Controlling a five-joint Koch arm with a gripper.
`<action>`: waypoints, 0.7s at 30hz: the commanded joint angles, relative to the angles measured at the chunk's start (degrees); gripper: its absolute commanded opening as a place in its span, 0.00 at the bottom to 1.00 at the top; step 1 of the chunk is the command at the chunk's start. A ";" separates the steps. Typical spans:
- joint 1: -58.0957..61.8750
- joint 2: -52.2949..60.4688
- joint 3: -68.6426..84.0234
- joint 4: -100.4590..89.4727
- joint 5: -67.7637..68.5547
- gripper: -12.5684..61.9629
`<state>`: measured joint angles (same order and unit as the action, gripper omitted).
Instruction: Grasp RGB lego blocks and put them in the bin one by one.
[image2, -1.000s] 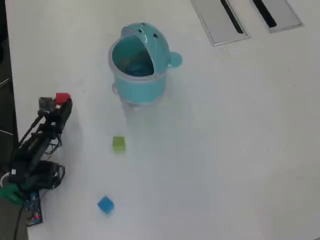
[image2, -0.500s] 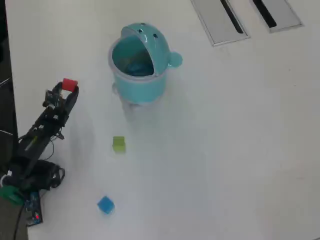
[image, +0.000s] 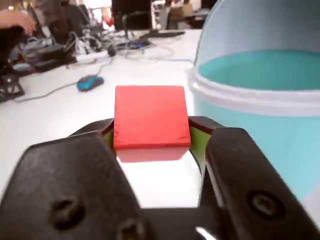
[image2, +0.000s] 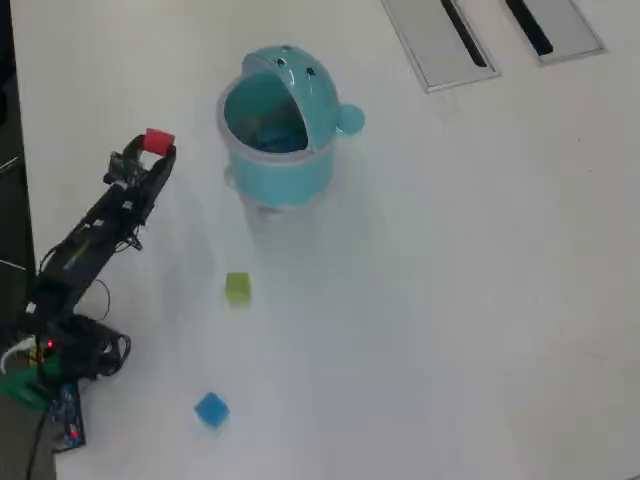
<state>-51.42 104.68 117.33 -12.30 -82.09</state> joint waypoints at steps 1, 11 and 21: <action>0.97 -0.53 -8.96 -2.99 2.72 0.31; 4.39 -9.76 -22.85 -2.99 4.83 0.31; 9.84 -16.26 -34.45 -2.90 9.23 0.31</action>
<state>-41.48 86.31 88.51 -12.30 -73.74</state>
